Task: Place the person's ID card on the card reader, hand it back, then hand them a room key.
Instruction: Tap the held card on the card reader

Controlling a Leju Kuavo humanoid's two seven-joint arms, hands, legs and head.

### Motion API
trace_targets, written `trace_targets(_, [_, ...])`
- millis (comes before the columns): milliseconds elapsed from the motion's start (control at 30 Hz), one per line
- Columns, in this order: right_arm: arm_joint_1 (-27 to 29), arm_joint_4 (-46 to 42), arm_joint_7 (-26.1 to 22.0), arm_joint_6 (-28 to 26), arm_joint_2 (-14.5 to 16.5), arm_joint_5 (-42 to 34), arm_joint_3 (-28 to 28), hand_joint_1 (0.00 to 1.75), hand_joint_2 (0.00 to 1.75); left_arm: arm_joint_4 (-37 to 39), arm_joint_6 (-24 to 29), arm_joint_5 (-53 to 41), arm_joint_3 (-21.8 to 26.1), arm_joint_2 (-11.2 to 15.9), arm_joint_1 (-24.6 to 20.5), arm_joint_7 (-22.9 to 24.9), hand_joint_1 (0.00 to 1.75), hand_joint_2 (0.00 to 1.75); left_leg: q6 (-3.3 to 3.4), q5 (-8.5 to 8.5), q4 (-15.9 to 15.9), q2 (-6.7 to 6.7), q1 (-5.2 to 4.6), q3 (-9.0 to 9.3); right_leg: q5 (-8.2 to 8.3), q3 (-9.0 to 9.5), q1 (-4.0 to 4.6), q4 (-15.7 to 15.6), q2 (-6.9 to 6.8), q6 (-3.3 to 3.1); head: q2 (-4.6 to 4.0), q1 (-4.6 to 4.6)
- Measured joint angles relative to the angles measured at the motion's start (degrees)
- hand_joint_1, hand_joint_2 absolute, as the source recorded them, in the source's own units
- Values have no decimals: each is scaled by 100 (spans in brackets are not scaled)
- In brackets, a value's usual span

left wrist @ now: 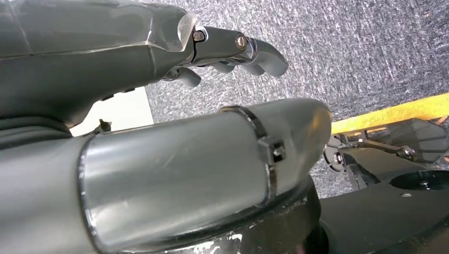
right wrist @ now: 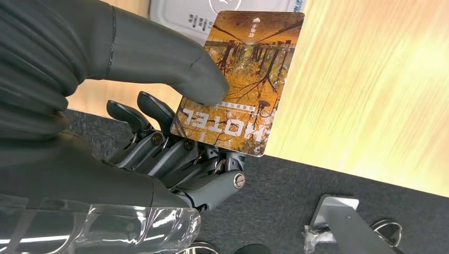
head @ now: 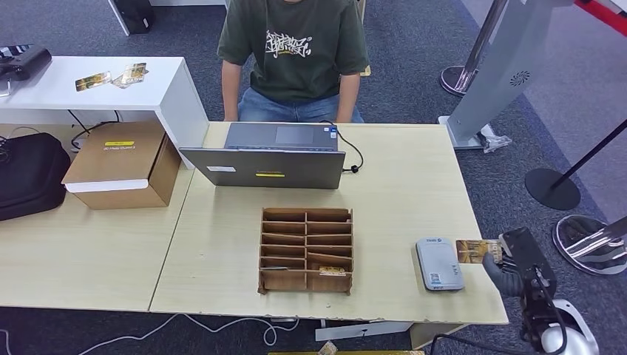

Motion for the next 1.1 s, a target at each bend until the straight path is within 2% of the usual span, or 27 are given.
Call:
trace_targets(433, [-30,61,199,399,-54,-30,-23,175,175,0,-16,-54,0,4,0,-1,0,0,0,0,0,1,0,0,1,1,0,0,1,0,-1,0])
trace_targets(1033, [-419,684,205,527,-125,-26,278,175,175,0,-29,-136,0,2,-4,-8,0,0,0,1,0,0,0,0,2,1,0,1,0,0,0,-1])
trace_targets(1100, [-458,750,206,562,-192,-39,303,175,175,0,-26,-149,0,3,-3,-9,0,87,0,1,0,0,0,0,2,1,0,0,0,0,-1,0])
